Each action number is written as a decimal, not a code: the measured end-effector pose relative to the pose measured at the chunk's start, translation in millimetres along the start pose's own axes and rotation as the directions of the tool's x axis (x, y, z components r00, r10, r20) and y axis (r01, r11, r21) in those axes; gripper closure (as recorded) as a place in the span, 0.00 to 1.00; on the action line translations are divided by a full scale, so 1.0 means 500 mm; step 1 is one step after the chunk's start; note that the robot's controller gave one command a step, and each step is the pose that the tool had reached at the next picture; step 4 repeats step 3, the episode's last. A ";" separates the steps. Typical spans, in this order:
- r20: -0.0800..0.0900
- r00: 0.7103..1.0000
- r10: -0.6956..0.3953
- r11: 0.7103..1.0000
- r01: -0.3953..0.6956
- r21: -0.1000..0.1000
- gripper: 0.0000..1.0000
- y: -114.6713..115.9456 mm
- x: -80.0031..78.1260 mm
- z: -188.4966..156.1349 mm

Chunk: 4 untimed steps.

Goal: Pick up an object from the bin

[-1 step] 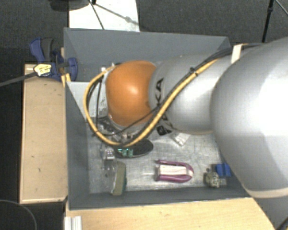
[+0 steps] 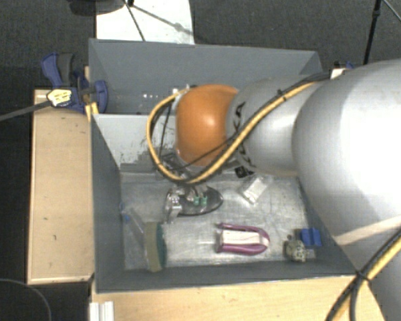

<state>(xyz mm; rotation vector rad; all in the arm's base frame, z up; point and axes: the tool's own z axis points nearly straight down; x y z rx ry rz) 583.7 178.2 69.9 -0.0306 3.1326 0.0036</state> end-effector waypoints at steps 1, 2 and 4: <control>-0.004 0.999 -0.047 0.999 0.047 0.002 0.00 -0.131 0.087 -0.010; -0.001 0.999 -0.044 0.999 0.044 -0.001 1.00 -0.123 0.084 -0.011; -0.002 0.967 -0.256 0.967 0.256 0.001 1.00 -0.119 0.071 -0.280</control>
Offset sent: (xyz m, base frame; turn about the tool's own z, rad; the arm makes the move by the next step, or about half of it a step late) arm -0.0433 -0.0629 0.0025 -0.0520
